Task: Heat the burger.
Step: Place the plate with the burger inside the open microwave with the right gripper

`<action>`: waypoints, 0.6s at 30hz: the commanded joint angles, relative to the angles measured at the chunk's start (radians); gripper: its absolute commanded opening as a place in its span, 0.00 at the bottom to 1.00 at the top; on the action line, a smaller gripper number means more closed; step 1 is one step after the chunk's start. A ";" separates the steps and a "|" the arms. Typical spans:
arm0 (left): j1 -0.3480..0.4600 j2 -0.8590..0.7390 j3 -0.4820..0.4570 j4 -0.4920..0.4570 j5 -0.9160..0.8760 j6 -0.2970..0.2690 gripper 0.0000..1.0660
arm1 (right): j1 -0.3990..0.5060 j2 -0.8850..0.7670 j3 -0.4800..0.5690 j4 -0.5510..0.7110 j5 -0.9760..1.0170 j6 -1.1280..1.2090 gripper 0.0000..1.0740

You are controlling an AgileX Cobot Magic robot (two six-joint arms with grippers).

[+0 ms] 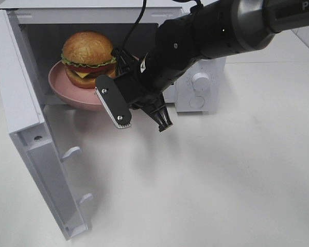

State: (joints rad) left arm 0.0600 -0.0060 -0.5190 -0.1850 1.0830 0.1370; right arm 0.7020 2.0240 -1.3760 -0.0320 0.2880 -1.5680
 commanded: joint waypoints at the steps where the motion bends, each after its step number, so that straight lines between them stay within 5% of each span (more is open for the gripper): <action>1: 0.000 -0.016 0.003 -0.001 -0.013 -0.008 0.94 | -0.001 0.017 -0.053 -0.020 -0.064 0.042 0.00; 18: 0.000 -0.016 0.003 -0.001 -0.013 -0.008 0.94 | -0.002 0.154 -0.273 -0.138 -0.006 0.206 0.00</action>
State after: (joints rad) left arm 0.0600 -0.0060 -0.5190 -0.1850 1.0830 0.1370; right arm 0.7020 2.1830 -1.6230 -0.1580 0.3430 -1.3800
